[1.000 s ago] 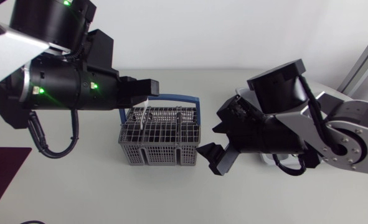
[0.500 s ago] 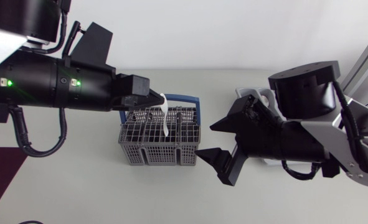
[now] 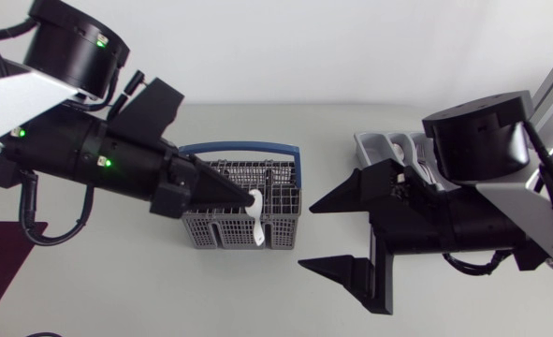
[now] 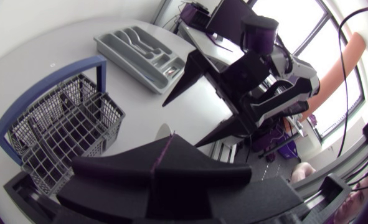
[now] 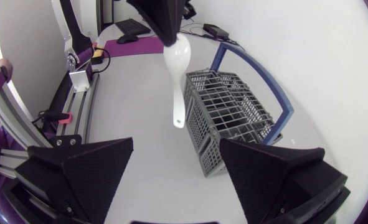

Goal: Unload the cutlery basket into the drawer organizer.

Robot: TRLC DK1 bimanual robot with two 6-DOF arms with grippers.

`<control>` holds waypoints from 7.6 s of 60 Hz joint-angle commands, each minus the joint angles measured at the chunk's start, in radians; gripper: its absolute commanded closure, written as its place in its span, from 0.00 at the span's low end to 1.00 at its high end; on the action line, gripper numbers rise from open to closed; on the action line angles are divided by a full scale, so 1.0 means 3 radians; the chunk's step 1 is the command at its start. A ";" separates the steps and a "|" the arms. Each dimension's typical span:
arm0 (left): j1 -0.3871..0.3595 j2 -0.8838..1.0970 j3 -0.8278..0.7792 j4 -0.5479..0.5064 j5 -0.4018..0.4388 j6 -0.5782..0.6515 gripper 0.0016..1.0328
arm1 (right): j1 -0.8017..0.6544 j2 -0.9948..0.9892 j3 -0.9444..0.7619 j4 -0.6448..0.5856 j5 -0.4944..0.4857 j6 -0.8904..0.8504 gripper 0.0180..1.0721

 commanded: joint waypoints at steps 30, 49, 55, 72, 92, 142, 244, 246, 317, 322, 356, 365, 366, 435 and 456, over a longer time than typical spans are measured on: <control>-0.0328 0.0395 0.0431 -0.0774 0.0152 0.1177 0.93 | -0.0008 0.0342 0.0059 -0.0182 -0.0461 -0.0798 0.11; -0.0456 0.0712 0.0743 -0.0968 0.0172 0.1290 0.93 | -0.0033 0.0500 0.0131 -0.0172 -0.0706 -0.1120 0.20; -0.0466 0.0773 0.0850 -0.1019 0.0177 0.1305 0.93 | -0.0054 0.0531 0.0171 -0.0218 -0.0788 -0.1228 0.27; -0.0497 0.0871 0.1019 -0.1101 0.0228 0.1305 0.94 | -0.0064 0.0618 0.0299 -0.0335 -0.0931 -0.1483 0.50; -0.0497 0.0927 0.1065 -0.1122 0.0233 0.1300 0.94 | -0.0176 0.0705 0.0402 -0.0458 -0.1008 -0.1657 0.85; -0.0328 0.1096 0.1244 -0.0222 -0.0590 0.0252 0.04 | -0.0529 0.0577 0.0304 -0.0708 -0.0808 -0.1703 0.95; -0.0226 0.0385 0.0262 -0.0033 -0.2252 -0.0398 0.04 | -0.3265 0.1513 -0.1102 0.2431 0.1600 -0.3554 0.94; -0.0216 0.0380 0.0257 -0.0033 -0.2252 -0.0388 0.04 | -0.3275 0.1538 -0.1091 0.2431 0.1605 -0.3554 0.94; 0.0362 -0.0208 -0.0444 -0.0048 -0.1981 -0.0030 0.17 | -0.0263 0.0168 -0.0130 0.0222 0.1835 -0.0272 0.22; 0.0372 -0.0208 -0.0500 0.0008 -0.1950 -0.0014 0.24 | -0.0141 0.0342 0.0013 0.0253 0.1707 -0.0072 0.37; 0.0398 0.0078 -0.0735 0.0566 -0.1776 -0.0035 0.81 | 0.0033 0.1344 0.0458 0.0846 0.1135 0.0362 0.95; 0.0398 0.0231 -0.0745 0.0683 -0.1776 -0.0019 0.81 | 0.0044 0.1549 0.0489 0.0989 0.1124 0.0368 0.95; 0.0403 0.0242 -0.0745 0.0693 -0.1776 -0.0019 0.81 | 0.0044 0.1569 0.0494 0.0999 0.1124 0.0368 0.95; 0.0521 0.0380 -0.0628 0.0816 -0.1745 -0.0014 0.81 | -0.0043 0.1405 0.0422 0.1035 0.1232 0.0327 0.95; 0.0608 -0.0213 -0.0704 0.0704 -0.1735 -0.0030 0.60 | -0.0187 0.0700 0.0146 0.0994 0.1411 0.0332 0.77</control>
